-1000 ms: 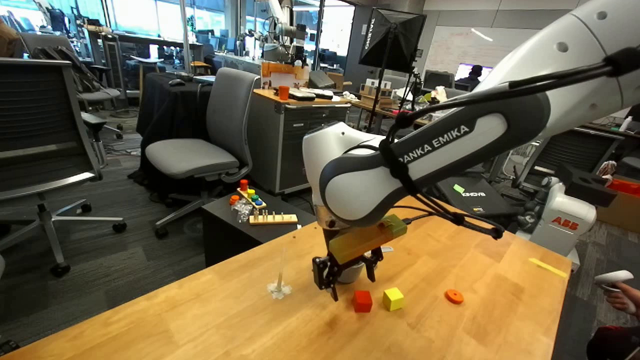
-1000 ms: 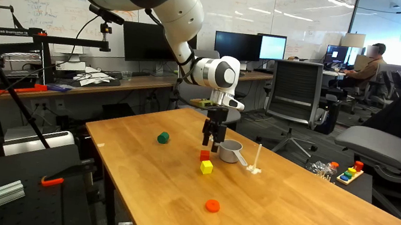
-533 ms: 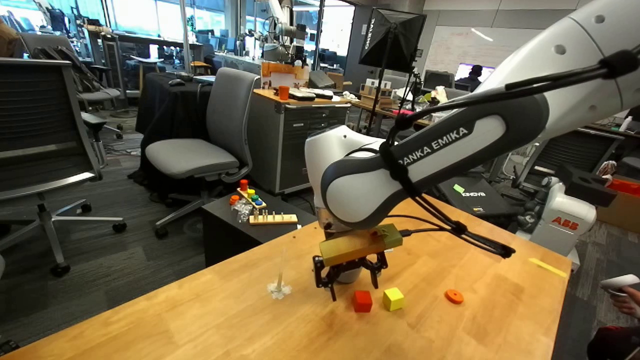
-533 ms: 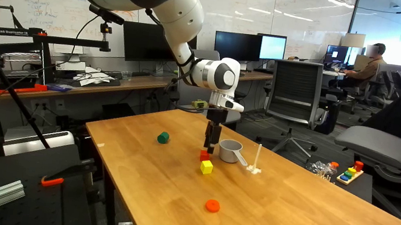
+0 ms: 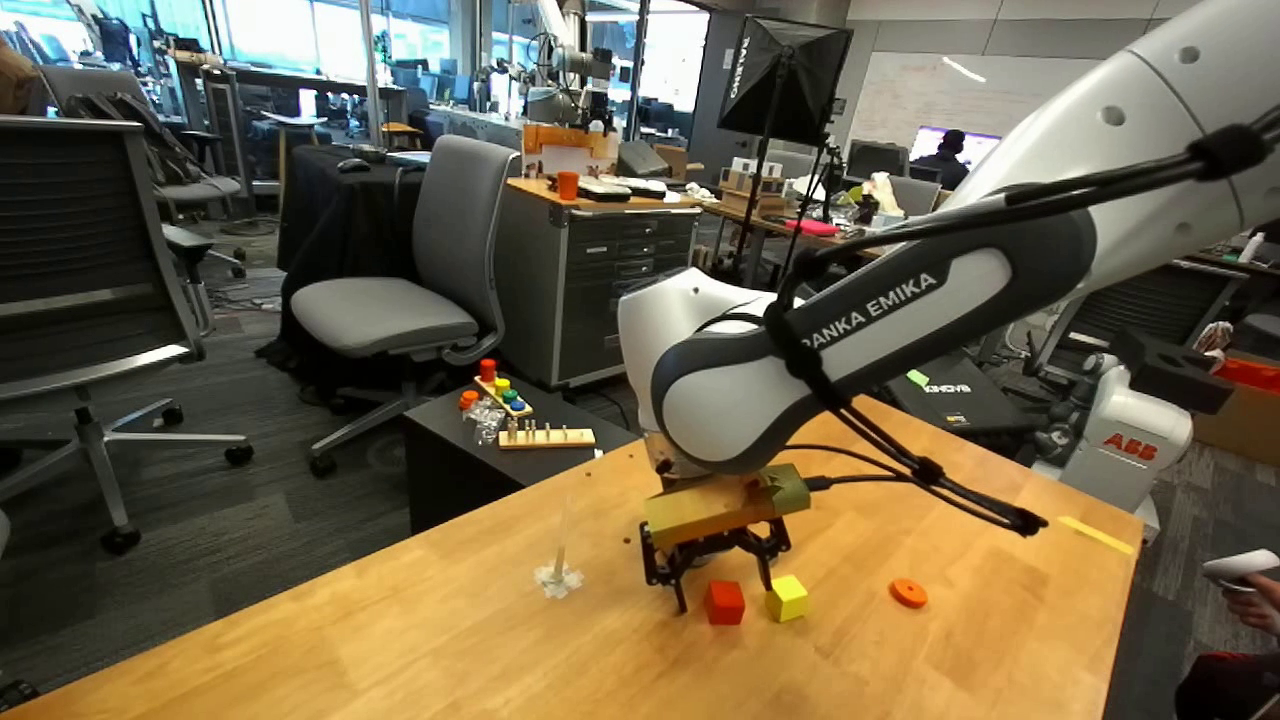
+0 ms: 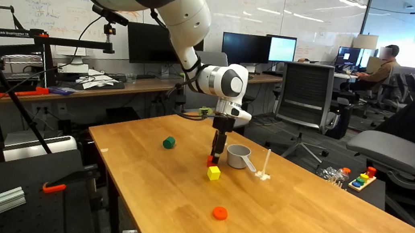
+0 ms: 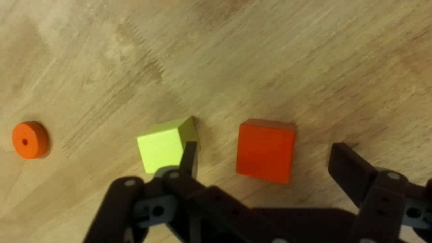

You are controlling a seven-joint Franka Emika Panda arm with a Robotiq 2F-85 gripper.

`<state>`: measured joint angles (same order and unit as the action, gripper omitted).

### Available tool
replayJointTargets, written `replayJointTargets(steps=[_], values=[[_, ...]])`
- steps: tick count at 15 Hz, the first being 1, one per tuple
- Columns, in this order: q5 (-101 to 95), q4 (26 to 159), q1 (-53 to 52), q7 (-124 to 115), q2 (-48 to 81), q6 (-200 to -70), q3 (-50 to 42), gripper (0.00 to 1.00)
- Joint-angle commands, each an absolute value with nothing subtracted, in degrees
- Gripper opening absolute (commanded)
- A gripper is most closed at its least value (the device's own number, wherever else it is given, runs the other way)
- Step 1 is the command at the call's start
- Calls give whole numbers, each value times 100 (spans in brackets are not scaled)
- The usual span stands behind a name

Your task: Place the three blocks in the gray measuring cup

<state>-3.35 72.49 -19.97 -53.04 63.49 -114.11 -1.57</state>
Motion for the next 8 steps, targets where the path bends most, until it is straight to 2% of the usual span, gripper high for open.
replayJointTargets(steps=[1, 3, 4, 5, 8], values=[[-338, 7459, -2009, -5449, 6209, -11506, -248, 100], [-339, 7466, -1996, -5422, 6207, -11526, -249, 100], [-361, 7486, -2006, -5425, 6201, -11575, -264, 75], [-356, 7488, -2000, -5416, 6198, -11581, -258, 74], [-339, 7500, -1972, -5394, 6168, -11632, -253, 49]])
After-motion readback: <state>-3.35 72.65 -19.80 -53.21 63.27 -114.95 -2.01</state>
